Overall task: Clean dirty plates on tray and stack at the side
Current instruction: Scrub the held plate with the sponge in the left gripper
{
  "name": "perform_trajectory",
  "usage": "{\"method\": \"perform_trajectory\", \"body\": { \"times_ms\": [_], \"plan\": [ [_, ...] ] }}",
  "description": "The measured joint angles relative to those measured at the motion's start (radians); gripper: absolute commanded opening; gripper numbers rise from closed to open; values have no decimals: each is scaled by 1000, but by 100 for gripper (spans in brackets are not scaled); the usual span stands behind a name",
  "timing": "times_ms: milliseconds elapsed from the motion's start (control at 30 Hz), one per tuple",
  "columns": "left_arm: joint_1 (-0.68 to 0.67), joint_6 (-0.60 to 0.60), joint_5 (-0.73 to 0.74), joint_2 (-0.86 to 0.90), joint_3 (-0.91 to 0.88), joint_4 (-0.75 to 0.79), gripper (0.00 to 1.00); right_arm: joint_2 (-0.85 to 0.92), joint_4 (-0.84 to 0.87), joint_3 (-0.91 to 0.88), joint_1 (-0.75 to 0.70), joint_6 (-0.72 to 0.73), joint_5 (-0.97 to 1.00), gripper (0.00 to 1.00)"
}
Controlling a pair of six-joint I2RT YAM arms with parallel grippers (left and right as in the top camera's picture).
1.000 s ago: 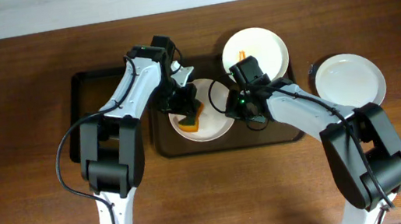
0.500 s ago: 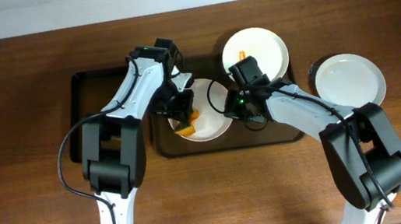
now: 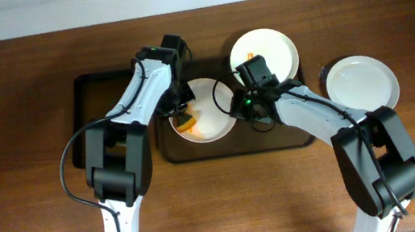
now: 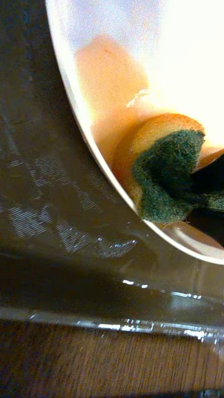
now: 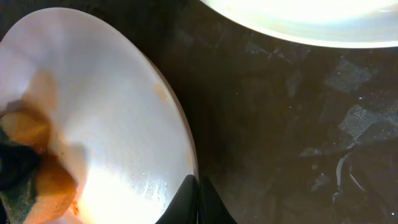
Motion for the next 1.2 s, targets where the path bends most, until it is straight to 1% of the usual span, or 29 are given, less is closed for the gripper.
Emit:
{"method": "perform_trajectory", "body": {
  "times_ms": [100, 167, 200, 233, 267, 300, 333, 367, 400, 500, 533, 567, 600, 667, 767, 833, 900, 1000, 1033, 1100, 1133, 1200],
  "plan": [
    [20, -46, 86, 0, 0, -8, 0, 0, 0, 0, 0, -3, 2, 4],
    [20, -153, 114, 0, -1, -55, 0, 0, 1, 0, 0, -3, 7, 4],
    [20, -203, 122, 0, -3, -61, 0, 0, 24, -1, 0, -3, 13, 6],
    [20, -240, 129, 0, -3, -64, 0, 3, 38, -2, 0, -5, 17, 16],
    [20, -261, 135, 0, -4, -66, 0, 16, 87, -2, -1, -10, 23, 23],
    [20, -272, 138, 0, -5, -68, 0, 37, 125, -2, -3, -15, 23, 27],
    [20, -280, 146, 0, -5, -68, 0, 84, 196, -2, -3, -19, 11, 22],
    [20, -286, 153, 0, -6, -68, 0, 93, 217, 7, -3, -18, 11, 11],
    [20, -288, 153, 0, -6, -68, 0, 97, 224, 7, -3, -27, 9, 4],
    [20, -294, 171, 0, -6, -86, 0, 106, 224, 7, -6, -37, -24, 4],
    [19, -317, 181, 0, -6, -116, 0, 106, 224, 7, -6, -37, -29, 4],
    [12, -365, 181, 0, -7, -148, 0, 106, 222, 7, -6, -37, -35, 4],
    [-1, -426, 174, 0, -8, -159, 0, 106, 221, 7, -6, -38, -39, 4],
    [-20, -480, 162, 0, -8, -157, 0, 106, 215, 7, -13, -37, -58, 4],
    [-24, -518, 155, 0, -8, -156, 0, 106, 200, 8, -28, -29, -97, 4],
    [-25, -544, 121, 0, -8, -138, 0, 106, 198, 8, -29, -28, -103, 4],
    [-27, -550, 77, 0, -9, -101, 0, 106, 198, 8, -29, -19, -105, 4],
    [-40, -555, -38, -2, -8, -2, 0, 106, 198, 8, -29, 5, -105, 4],
    [-42, -555, -52, -2, -8, 8, 0, 106, 198, 8, -29, 10, -105, 4],
    [-46, -537, -110, -2, -9, 65, 0, 106, 198, 10, -30, 24, -105, 4],
    [-47, -519, -121, -2, -9, 80, 0, 106, 198, 10, -30, 25, -105, 4],
    [-46, -405, -150, -2, -10, 145, 0, 106, 198, 10, -32, 29, -105, 4]
  ]
}}
